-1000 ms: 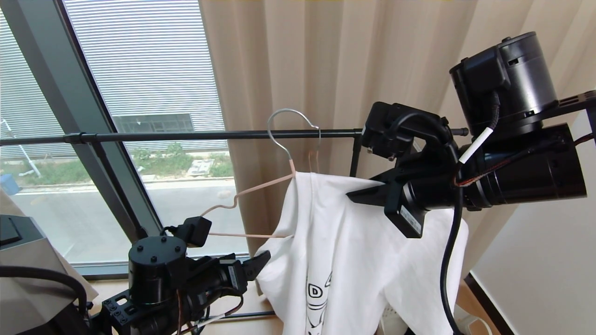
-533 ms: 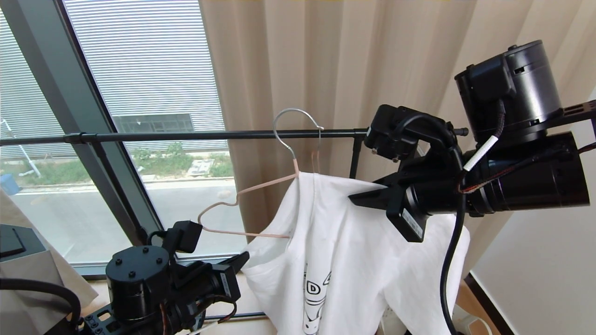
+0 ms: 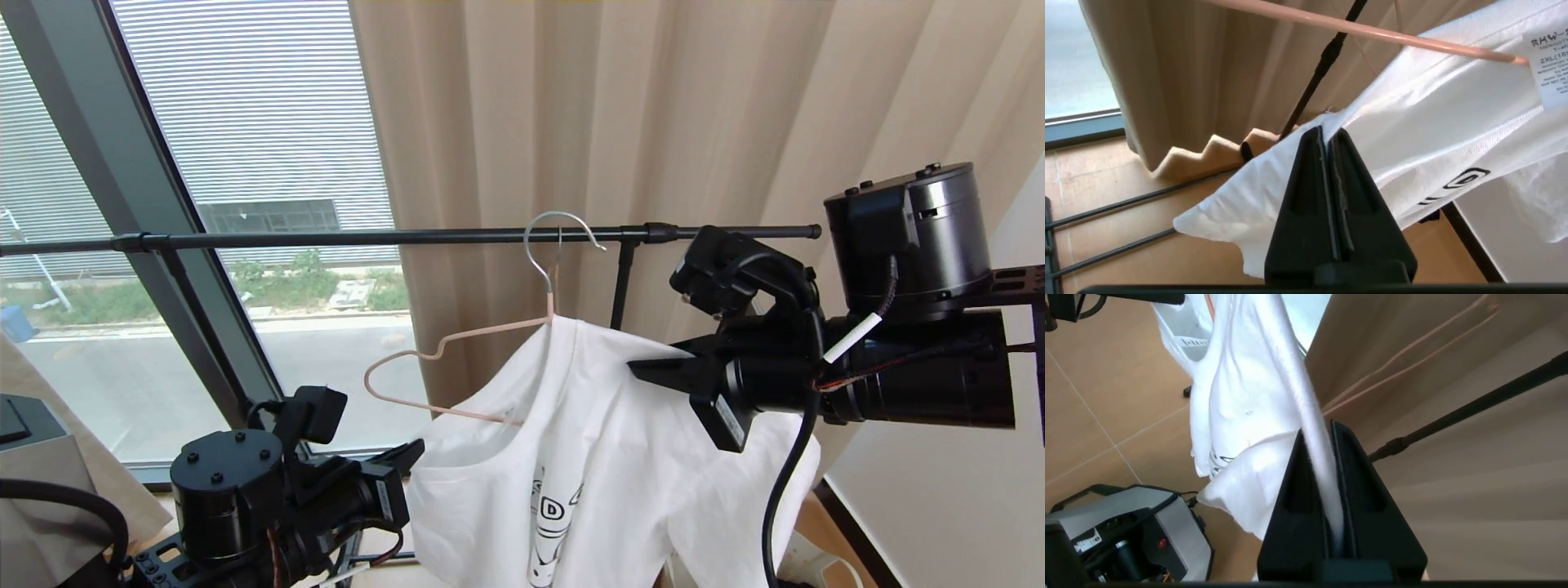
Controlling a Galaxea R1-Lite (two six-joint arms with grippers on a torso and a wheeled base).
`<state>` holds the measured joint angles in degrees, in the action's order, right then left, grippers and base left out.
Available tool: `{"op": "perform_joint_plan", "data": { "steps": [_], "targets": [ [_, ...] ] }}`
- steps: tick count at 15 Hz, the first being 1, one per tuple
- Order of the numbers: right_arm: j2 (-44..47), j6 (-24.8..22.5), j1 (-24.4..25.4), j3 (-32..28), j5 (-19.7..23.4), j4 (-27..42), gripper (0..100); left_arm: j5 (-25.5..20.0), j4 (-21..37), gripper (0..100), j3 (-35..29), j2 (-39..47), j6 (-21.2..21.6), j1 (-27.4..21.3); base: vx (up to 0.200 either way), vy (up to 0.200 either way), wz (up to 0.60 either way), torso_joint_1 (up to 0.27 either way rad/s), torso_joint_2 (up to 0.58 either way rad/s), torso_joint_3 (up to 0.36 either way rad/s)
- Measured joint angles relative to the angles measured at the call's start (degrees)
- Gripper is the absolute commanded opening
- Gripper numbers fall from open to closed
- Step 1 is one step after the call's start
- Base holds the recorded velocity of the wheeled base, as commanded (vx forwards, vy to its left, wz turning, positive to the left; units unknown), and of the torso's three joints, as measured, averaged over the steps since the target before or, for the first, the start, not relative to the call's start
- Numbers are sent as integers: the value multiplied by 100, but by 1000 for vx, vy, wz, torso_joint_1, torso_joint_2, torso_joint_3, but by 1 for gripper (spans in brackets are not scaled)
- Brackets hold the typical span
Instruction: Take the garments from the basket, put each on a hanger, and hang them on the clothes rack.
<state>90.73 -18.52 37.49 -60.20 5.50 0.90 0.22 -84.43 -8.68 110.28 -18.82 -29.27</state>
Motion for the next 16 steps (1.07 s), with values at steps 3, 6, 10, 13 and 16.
{"op": "perform_joint_plan", "data": {
  "steps": [3,6,10,13,16],
  "targets": [
    [-140,0,-85,207,2,-9,0,-6,-9,0,-30,-7,123,243,0,0,0,0,0,0],
    [-295,-4,-107,362,-2,7,0,-11,-12,0,-50,-18,178,400,0,0,0,0,0,0],
    [-422,-12,-113,518,-22,29,0,-29,-12,0,-132,-27,284,701,0,0,0,0,0,0],
    [-472,-28,-111,595,-49,43,0,-54,-12,0,-187,-135,290,869,0,0,0,0,0,0],
    [-482,-44,-113,708,-66,46,0,-60,-1,0,-208,-333,321,933,0,0,0,0,0,0]
  ]
}}
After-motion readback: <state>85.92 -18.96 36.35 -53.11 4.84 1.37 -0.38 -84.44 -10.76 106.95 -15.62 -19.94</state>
